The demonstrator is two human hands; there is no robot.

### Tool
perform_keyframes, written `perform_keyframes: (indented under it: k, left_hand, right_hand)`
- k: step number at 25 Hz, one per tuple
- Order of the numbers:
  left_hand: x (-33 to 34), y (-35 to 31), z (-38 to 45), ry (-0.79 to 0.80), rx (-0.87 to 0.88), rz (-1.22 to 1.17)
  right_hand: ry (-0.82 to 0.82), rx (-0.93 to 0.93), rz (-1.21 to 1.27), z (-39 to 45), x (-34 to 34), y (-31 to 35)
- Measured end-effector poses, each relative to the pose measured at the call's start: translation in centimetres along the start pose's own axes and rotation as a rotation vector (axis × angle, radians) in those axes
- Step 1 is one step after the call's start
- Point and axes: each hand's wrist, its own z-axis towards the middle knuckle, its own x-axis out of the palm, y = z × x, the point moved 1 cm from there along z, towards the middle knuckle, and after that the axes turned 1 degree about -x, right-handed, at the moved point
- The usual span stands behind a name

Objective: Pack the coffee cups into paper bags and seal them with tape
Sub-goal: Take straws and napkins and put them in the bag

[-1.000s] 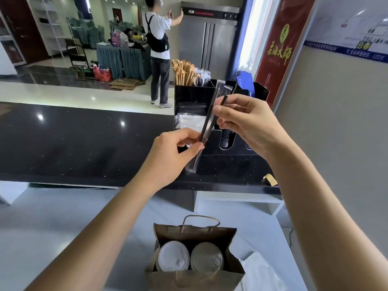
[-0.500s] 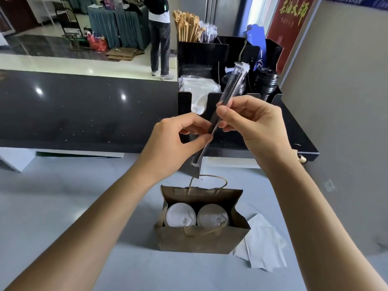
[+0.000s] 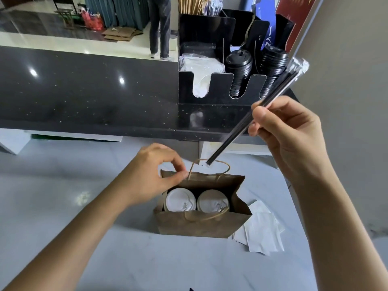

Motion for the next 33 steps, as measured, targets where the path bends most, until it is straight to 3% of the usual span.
perform_keyframes:
  k: [7,12,17,23,30,33]
  left_hand:
    - [2.8,3.3,-1.2,0.188,-0.04,0.277]
    - [3.4,3.5,-1.8,0.285,-0.109,0.32]
    - [3.4,3.1,-2.2,0.311,-0.152,0.316]
    - [3.1,2.7,-2.3,0.326,-0.138,0.396]
    - [2.9,2.1,-2.1,0.345,-0.193,0.39]
    - [2.6,1.6,-2.2,0.339,-0.213,0.356]
  right_hand:
    - [0.174,0.107,-0.251,-3.1,1.0,-2.6]
    - [0.215,0.198,-0.476,-5.1,2.4,-4.7]
    - [0.33,0.037,-0.853,-5.9,2.8,-7.8]
    - [0.497,-0.282,-1.319,-5.5,3.4,-11.6]
    - [0.637,-0.166,-1.639,-4.6,5.3,-13.4]
    - [0.716,0.034,-1.72,-4.3,5.9,-13.6]
